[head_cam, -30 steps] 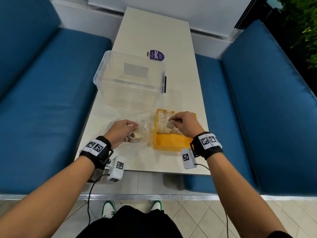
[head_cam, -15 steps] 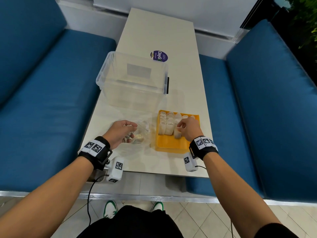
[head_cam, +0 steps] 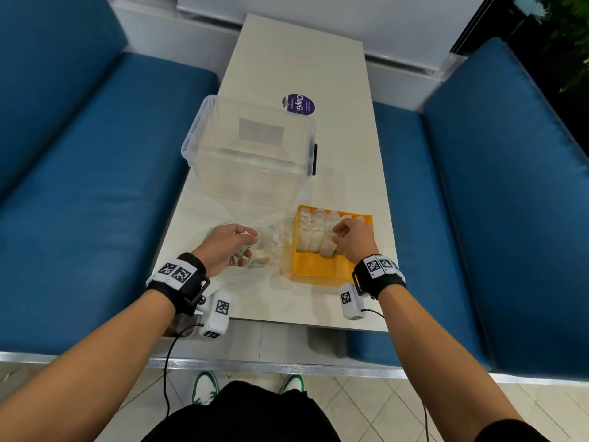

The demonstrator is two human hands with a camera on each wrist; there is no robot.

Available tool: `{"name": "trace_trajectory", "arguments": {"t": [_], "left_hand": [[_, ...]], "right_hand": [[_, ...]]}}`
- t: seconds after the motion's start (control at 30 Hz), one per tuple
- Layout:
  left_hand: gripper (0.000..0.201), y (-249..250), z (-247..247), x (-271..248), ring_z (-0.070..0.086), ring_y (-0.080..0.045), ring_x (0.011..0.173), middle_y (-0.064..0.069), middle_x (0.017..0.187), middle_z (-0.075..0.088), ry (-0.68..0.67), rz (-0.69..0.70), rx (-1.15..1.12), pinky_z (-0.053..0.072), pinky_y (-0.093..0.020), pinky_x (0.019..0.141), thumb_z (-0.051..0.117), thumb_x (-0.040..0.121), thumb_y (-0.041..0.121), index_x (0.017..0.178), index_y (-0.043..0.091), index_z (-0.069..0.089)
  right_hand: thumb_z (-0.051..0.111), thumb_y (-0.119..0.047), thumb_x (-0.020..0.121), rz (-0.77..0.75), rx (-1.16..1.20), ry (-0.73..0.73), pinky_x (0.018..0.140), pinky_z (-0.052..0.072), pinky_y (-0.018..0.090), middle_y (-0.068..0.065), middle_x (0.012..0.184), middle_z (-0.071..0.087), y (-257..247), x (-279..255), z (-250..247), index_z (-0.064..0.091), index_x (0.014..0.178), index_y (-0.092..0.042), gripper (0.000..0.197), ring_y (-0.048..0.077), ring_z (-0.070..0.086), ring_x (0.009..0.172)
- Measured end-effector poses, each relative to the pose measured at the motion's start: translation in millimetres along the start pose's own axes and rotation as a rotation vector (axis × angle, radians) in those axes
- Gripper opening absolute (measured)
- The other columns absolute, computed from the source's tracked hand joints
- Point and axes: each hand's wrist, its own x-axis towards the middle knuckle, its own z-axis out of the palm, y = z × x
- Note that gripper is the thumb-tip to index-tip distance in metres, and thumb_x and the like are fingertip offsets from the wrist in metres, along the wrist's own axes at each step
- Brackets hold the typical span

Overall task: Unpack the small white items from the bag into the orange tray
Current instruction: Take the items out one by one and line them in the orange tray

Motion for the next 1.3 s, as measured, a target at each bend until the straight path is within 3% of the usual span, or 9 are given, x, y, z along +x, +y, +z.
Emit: {"name": "trace_trajectory", "arguments": {"t": [0.4,0.6,0.73,0.83,0.9,1.0,1.13,1.2,1.3], "left_hand": [[0.024,-3,-4,-2,0.057,-0.021,0.070,-0.012,0.090,0.059,-0.012,-0.010,0.008,0.048,-0.033,0.057,0.065,0.096,0.001,0.120,-0.002,0.062],[0.029,-4,-4,-3,0.053,-0.021,0.063,-0.014,0.082,0.057,-0.007,-0.005,-0.013,0.043,-0.036,0.060,0.058,0.092,-0.010,0.119,-0.002,0.063],[0.040,-6,-6,-2,0.050,-0.019,0.047,-0.019,0.075,0.057,-0.015,0.017,0.009,0.039,-0.036,0.059,0.057,0.090,-0.016,0.126,0.000,0.059],[0.037,-5,-4,-6,0.058,-0.018,0.052,-0.021,0.083,0.062,-0.050,0.044,-0.050,0.046,-0.027,0.049,0.065,0.093,-0.011,0.126,0.003,0.057],[0.037,-5,-3,-5,0.063,-0.018,0.063,-0.022,0.092,0.068,-0.076,0.066,-0.086,0.048,-0.027,0.051,0.070,0.092,-0.005,0.125,0.002,0.056],[0.035,-6,0,-3,0.064,-0.018,0.071,-0.021,0.103,0.072,-0.116,0.096,-0.095,0.048,-0.027,0.052,0.072,0.094,0.006,0.124,-0.004,0.057],[0.030,-5,8,-5,0.061,-0.017,0.067,-0.015,0.092,0.072,-0.119,0.159,-0.050,0.045,-0.024,0.050,0.074,0.092,0.009,0.118,-0.001,0.063],[0.030,-5,10,-6,0.060,-0.019,0.067,-0.011,0.083,0.071,-0.108,0.192,-0.007,0.045,-0.026,0.050,0.077,0.090,0.008,0.115,0.000,0.064],[0.030,-6,10,-8,0.061,-0.021,0.064,-0.014,0.081,0.067,-0.075,0.232,0.058,0.044,-0.028,0.049,0.079,0.088,0.008,0.111,-0.001,0.064]], "right_hand": [[0.073,-0.012,0.088,-0.016,-0.072,-0.004,0.082,0.053,0.026,0.004,0.100,0.063,-2,4,-2,0.068,0.081,-0.027,0.017,0.016,0.061,0.089],[0.073,-0.013,0.088,-0.022,-0.026,0.017,0.071,0.044,0.012,0.002,0.098,0.066,-1,3,2,0.071,0.092,-0.023,0.011,0.011,0.060,0.084],[0.075,-0.016,0.088,-0.013,0.031,0.048,0.083,0.056,0.026,-0.001,0.094,0.069,-2,-1,-1,0.073,0.098,-0.019,0.011,0.012,0.063,0.086],[0.073,-0.016,0.089,-0.046,0.064,0.140,0.083,0.056,0.029,-0.004,0.091,0.069,-14,-10,-8,0.073,0.096,-0.019,0.008,0.012,0.062,0.083],[0.071,-0.015,0.089,-0.118,0.114,0.179,0.079,0.055,0.026,-0.007,0.089,0.070,-31,-20,-12,0.073,0.093,-0.021,0.007,0.008,0.061,0.079],[0.073,-0.018,0.090,-0.271,0.275,0.046,0.073,0.054,0.024,-0.006,0.090,0.073,-73,-35,-11,0.074,0.093,-0.020,0.004,0.007,0.063,0.075],[0.071,-0.037,0.093,-0.317,0.336,-0.203,0.070,0.053,0.021,-0.007,0.084,0.074,-122,-47,0,0.077,0.096,-0.016,0.022,-0.001,0.063,0.070],[0.070,-0.044,0.092,-0.284,0.334,-0.233,0.068,0.052,0.020,-0.007,0.081,0.075,-134,-50,8,0.077,0.094,-0.016,0.028,-0.001,0.063,0.067],[0.077,-0.030,0.087,-0.283,0.344,-0.191,0.066,0.050,0.021,-0.007,0.074,0.073,-138,-49,17,0.076,0.087,-0.015,0.015,0.002,0.064,0.065]]}}
